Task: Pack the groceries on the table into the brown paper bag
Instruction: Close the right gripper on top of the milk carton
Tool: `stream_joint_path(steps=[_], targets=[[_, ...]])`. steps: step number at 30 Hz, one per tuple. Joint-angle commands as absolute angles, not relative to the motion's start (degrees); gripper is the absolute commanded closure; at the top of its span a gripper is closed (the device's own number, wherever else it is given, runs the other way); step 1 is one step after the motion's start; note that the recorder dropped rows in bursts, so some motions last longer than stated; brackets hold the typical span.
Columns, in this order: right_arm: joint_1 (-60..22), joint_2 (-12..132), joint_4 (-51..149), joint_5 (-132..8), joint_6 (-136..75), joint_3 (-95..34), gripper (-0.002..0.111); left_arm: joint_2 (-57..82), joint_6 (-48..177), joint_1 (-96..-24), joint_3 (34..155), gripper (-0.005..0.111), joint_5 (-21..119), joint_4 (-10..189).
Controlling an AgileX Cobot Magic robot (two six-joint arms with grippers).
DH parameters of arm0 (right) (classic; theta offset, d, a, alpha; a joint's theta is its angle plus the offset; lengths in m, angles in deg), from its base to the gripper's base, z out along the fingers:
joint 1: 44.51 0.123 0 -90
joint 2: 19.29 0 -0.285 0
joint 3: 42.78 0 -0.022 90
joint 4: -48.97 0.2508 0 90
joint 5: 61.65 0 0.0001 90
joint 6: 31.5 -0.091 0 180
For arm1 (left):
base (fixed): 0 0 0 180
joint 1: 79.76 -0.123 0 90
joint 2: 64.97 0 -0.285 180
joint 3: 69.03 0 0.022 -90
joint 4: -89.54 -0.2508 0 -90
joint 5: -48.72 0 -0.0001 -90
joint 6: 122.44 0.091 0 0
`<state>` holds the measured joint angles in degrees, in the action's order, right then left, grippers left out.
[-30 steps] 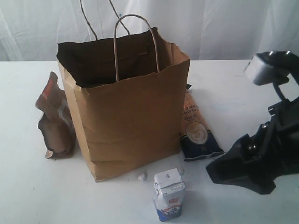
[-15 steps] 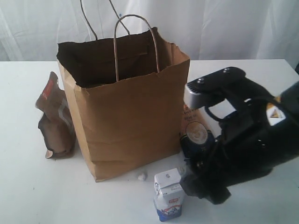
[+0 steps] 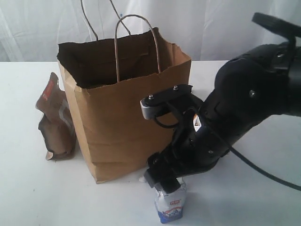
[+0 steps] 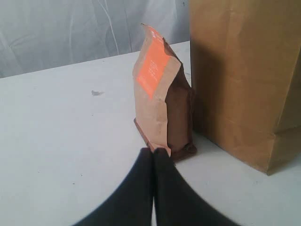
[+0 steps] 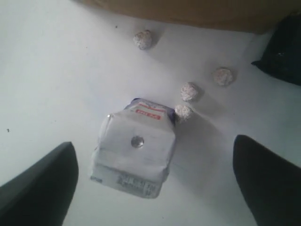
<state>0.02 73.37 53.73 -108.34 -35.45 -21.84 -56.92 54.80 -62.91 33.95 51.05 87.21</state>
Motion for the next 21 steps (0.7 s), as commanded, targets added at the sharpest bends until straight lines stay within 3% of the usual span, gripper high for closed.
stream_joint_path(steps=[1, 12, 14, 19, 21], targets=[[0.1, 76.2, 53.0, -107.4, -36.5, -22.2, 0.026, -57.2, 54.9, -63.1, 33.8, 0.107, 50.6, 87.9], [1.0, 83.0, 53.4, -106.3, -36.7, -22.2, 0.031, -57.2, 54.9, -63.1, 33.8, 0.107, 50.6, 87.9], [1.7, 83.9, 53.6, -105.4, -36.7, -22.2, 0.037, -57.2, 54.9, -63.1, 33.8, 0.107, 50.6, 87.9], [1.8, 83.0, 54.9, -106.5, -37.4, -22.2, 0.088, -57.2, 54.9, -63.1, 33.8, 0.107, 50.6, 87.9], [3.3, 80.5, 54.5, -107.8, -37.4, -22.2, 0.101, -57.2, 54.9, -63.1, 33.8, 0.107, 50.6, 87.9]])
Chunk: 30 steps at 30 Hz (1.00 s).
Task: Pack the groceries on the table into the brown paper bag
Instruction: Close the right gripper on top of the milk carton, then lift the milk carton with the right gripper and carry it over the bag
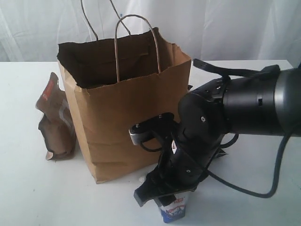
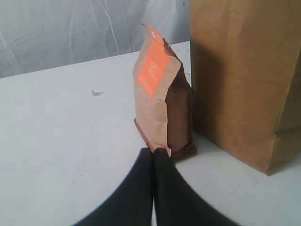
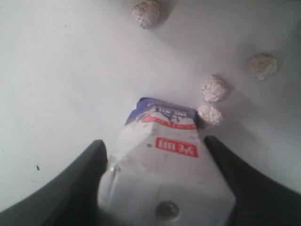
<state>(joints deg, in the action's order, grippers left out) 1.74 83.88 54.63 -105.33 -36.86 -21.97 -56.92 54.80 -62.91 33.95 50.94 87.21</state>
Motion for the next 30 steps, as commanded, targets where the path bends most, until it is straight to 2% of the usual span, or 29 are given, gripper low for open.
stream_joint_path(steps=[1, 3, 8, 14, 21, 30], targets=[[3.9, 79.2, 54.5, -108.2, -37.4, -22.2, 0.103, -57.2, 54.9, -63.1, 33.8, 0.107, 50.6, 87.9], [5.4, 74.7, 54.5, -109.4, -37.4, -22.6, 0.105, -57.2, 54.9, -63.1, 33.8, 0.107, 50.6, 87.9], [6.9, 63.1, 52.7, -123.0, -37.4, -30.4, 0.105, -57.2, 54.9, -63.1, 33.8, 0.107, 50.4, 87.9], [6.9, 58.2, 45.6, -128.8, -39.7, -37.5, 0.105, -57.2, 54.9, -63.1, 33.8, 0.107, 50.4, 87.9], [6.3, 59.1, 41.0, -131.6, -39.7, -48.6, 0.105, -57.2, 54.9, -63.1, 33.8, 0.107, 50.4, 87.9], [-1.3, 67.7, 36.9, -131.6, -37.0, -64.6, 0.105, -57.2, 54.9, -63.1, 33.8, 0.107, 50.4, 87.9]])
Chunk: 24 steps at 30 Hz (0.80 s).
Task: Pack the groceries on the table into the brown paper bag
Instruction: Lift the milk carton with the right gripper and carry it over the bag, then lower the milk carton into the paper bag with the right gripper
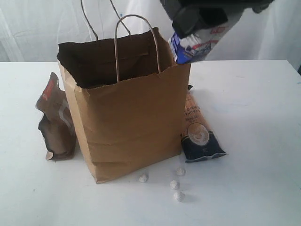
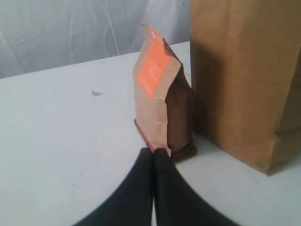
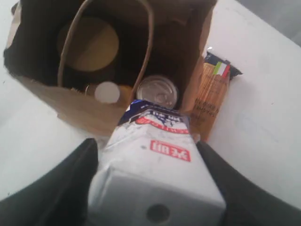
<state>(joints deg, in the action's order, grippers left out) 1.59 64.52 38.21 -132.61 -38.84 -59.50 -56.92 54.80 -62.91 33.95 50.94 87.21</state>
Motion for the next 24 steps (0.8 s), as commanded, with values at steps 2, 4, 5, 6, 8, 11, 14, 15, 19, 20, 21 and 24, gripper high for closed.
stream_joint_path(steps=[2, 4, 5, 6, 8, 11, 14, 15, 19, 20, 21, 24], targets=[[-3.8, 71.2, 36.6, -131.6, -35.5, -68.5, 0.105, -57.2, 54.9, -63.1, 33.8, 0.107, 50.4, 87.9], [-4.7, 73.8, 36.7, -131.6, -34.5, -71.1, 0.105, -57.2, 54.9, -63.1, 33.8, 0.107, 50.4, 87.9], [-4.7, 76.2, 36.7, -131.6, -34.1, -73.2, 0.105, -57.2, 54.9, -63.1, 33.8, 0.107, 50.4, 87.9], [-4.7, 77.7, 36.7, -131.6, -33.6, -74.7, 0.105, -57.2, 54.9, -63.1, 33.8, 0.107, 50.4, 87.9], [-4.7, 81.2, 37.4, -131.6, -32.6, -77.3, 0.105, -57.2, 54.9, -63.1, 33.8, 0.107, 50.4, 87.9], [-4.7, 86.6, 38.9, -131.6, -31.5, -80.8, 0.105, -57.2, 54.9, -63.1, 33.8, 0.107, 50.4, 87.9], [-4.5, 89.2, 41.2, -131.6, -31.5, -82.4, 0.105, -57.2, 54.9, -63.1, 33.8, 0.107, 50.4, 87.9], [-4.5, 89.6, 41.8, -131.6, -31.5, -82.4, 0.105, -57.2, 54.9, -63.1, 33.8, 0.107, 50.4, 87.9], [-4.5, 90.8, 43.9, -131.6, -31.1, -82.4, 0.105, -57.2, 54.9, -63.1, 33.8, 0.107, 50.4, 87.9], [-4.1, 91.0, 44.7, -131.6, -30.3, -82.4, 0.105, -57.2, 54.9, -63.1, 33.8, 0.107, 50.4, 87.9], [-3.8, 91.1, 44.7, -131.6, -30.2, -82.4, 0.105, -57.2, 54.9, -63.1, 33.8, 0.107, 50.4, 87.9], [-3.3, 91.5, 44.7, -131.6, -30.2, -82.4, 0.105, -57.2, 54.9, -63.1, 33.8, 0.107, 50.4, 87.9]])
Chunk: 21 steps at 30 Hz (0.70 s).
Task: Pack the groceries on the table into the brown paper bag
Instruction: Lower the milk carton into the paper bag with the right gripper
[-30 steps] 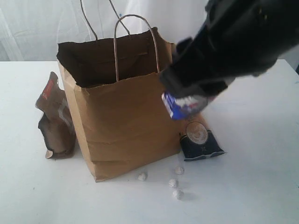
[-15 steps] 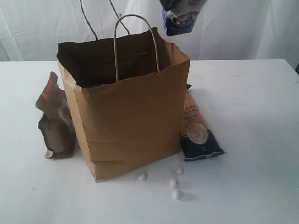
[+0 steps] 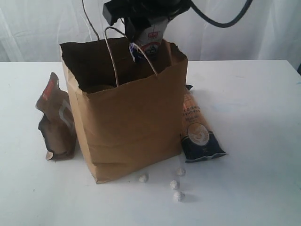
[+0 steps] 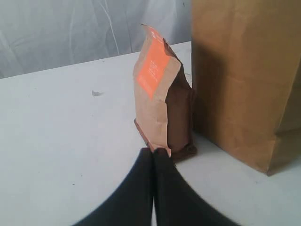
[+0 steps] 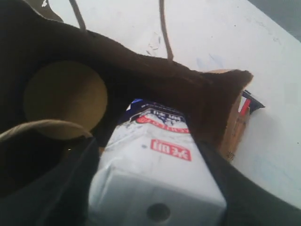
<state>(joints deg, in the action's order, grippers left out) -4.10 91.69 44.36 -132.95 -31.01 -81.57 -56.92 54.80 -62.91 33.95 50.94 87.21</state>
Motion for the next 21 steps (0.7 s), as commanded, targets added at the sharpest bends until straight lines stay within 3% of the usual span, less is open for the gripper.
stream_joint_path(steps=[1, 21], targets=[[-3.2, 92.1, 44.9, -131.6, -30.2, -82.4, 0.105, -57.2, 54.9, -63.1, 33.8, 0.107, 50.4, 87.9], [-2.6, 100.5, 46.2, -131.6, -30.8, -82.1, 0.105, -57.2, 54.9, -63.1, 33.8, 0.107, 50.4, 87.9]])
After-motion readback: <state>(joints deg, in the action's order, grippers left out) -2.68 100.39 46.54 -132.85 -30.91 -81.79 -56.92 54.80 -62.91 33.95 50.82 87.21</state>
